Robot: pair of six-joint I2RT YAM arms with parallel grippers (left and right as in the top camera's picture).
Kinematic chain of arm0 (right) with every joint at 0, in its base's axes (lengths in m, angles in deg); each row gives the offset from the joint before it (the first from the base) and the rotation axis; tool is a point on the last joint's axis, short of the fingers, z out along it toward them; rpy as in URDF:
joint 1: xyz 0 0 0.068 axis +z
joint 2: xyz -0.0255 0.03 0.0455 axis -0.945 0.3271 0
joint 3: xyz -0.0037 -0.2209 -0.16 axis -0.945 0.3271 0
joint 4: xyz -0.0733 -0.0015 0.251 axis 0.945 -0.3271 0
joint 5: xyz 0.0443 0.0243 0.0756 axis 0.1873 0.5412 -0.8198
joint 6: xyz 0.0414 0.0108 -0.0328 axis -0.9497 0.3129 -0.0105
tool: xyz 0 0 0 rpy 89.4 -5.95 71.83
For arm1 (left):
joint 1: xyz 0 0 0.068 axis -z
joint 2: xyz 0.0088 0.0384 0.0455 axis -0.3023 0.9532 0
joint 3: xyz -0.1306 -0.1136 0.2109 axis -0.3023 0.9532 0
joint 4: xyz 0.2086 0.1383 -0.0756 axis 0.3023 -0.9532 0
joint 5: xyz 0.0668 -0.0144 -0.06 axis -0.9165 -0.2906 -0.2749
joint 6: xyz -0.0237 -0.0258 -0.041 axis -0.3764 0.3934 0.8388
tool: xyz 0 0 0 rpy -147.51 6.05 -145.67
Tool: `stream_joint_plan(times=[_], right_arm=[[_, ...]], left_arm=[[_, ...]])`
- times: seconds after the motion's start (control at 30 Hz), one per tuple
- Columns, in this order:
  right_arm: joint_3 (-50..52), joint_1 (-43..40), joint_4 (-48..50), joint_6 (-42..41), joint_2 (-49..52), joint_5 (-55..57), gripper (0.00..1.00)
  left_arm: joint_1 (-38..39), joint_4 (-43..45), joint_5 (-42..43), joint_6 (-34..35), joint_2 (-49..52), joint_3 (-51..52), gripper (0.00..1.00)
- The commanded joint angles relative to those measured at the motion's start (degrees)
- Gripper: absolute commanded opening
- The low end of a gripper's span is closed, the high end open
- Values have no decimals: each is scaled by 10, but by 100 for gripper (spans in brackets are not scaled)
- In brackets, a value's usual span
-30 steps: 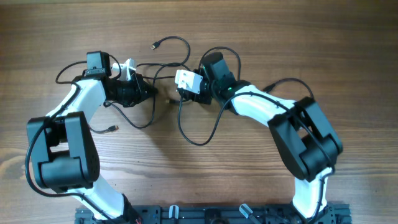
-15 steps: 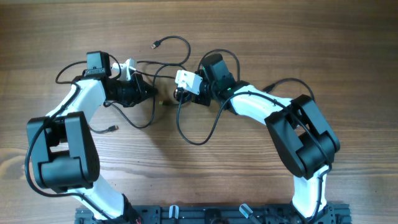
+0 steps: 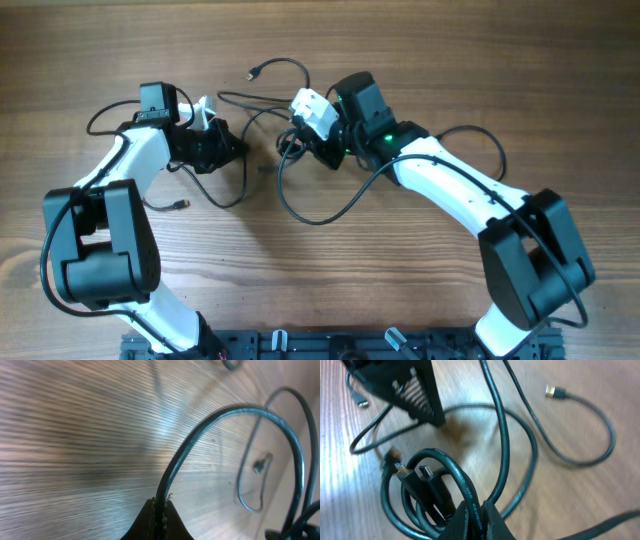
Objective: Untangle cables
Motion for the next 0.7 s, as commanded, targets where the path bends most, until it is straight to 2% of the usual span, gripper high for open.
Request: stream_joint_plan(times=[0.0,0.2,0.67], right_arm=[[-3,-25,-40,-86,-15,49,4],[-3,-89,-110,-134,-15,62,4],[-3,-206,-164,-148,-15,60,4]], left_arm=[[-10,-3,-76,54,-12,2,4],[-40,-17,-115,87,-12,2,4],[-129,-58,-166,132,-12,2,4]])
